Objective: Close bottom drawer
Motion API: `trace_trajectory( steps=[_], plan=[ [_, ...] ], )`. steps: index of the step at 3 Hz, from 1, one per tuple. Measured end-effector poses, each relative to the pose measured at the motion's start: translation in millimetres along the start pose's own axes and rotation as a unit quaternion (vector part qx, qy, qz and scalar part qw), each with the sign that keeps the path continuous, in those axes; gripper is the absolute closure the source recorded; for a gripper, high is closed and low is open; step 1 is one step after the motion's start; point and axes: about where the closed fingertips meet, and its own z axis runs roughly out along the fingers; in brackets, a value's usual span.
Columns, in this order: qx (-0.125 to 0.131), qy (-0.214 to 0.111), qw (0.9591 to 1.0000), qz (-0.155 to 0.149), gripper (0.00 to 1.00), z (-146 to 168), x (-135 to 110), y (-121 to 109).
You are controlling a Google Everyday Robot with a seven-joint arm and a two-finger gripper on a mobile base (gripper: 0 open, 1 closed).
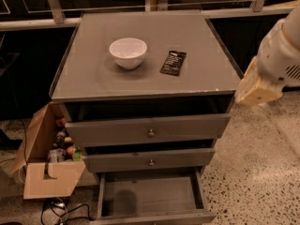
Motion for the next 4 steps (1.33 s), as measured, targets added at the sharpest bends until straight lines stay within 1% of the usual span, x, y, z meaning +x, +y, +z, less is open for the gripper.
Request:
trace_trajectory(
  steps=[1, 2, 3, 4],
  plan=[
    [-0.020, 0.003, 0.9998, 0.006, 1.00, 52.7, 4.8, 33.6],
    [-0.080, 0.013, 0.9966, 0.016, 1.00, 122.2, 19.2, 78.1],
    [-0.093, 0.022, 0.9953, 0.016, 1.00, 130.4, 26.2, 89.8],
    [-0.092, 0.022, 0.9954, 0.016, 1.00, 130.0, 25.9, 89.5]
  ],
)
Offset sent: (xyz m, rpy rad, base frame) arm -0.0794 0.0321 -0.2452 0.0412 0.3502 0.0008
